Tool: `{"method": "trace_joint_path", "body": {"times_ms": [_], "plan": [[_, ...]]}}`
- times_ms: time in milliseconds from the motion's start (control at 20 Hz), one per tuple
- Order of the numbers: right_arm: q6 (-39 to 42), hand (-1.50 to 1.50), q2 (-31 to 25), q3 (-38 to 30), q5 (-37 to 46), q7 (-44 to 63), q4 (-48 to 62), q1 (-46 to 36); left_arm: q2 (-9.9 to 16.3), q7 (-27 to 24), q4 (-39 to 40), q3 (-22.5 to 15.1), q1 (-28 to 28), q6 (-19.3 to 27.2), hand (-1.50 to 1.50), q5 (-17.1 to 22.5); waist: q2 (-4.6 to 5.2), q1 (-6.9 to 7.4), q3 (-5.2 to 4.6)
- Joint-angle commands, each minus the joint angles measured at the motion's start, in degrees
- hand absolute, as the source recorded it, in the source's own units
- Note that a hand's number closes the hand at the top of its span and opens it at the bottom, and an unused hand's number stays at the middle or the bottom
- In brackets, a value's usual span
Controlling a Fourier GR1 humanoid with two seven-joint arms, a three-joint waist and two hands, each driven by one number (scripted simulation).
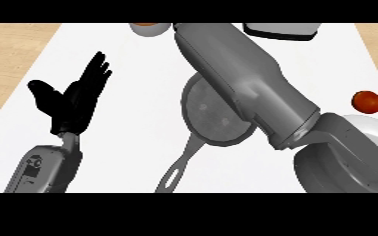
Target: Pick the eggplant from the plate and place it in the pan
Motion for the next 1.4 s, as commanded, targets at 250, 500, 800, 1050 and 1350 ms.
{"method": "trace_joint_path", "body": {"times_ms": [250,500,800,1050,1350], "plan": [[-6.5,1.5,1.2,3.2,3.9,18.3,-4.0,2.0,0.2,-1.8,0.7,2.0,1.9,1.0,0.0,-0.2,-0.23,-3.89,0.35],[-11.2,1.5,1.2,3.5,6.4,18.3,-5.7,8.6,1.6,-2.3,-0.9,4.1,4.2,0.6,0.0,0.6,-0.3,-5.82,0.5],[-20.3,1.5,1.2,3.3,9.4,14.4,-9.9,20.1,1.2,-1.6,-2.6,4.8,5.8,1.9,0.0,0.6,-0.05,-7.07,0.58],[-23.5,1.5,1.2,2.4,12.1,11.7,-9.4,26.3,1.5,-1.4,-3.6,4.0,5.1,1.4,0.0,-0.6,0.59,-6.08,0.54],[-28.7,-1.5,1.2,-5.7,9.2,12.0,-7.0,32.2,1.5,-0.5,-3.5,4.9,4.9,1.7,0.0,0.1,0.56,-7.21,0.59]]}}
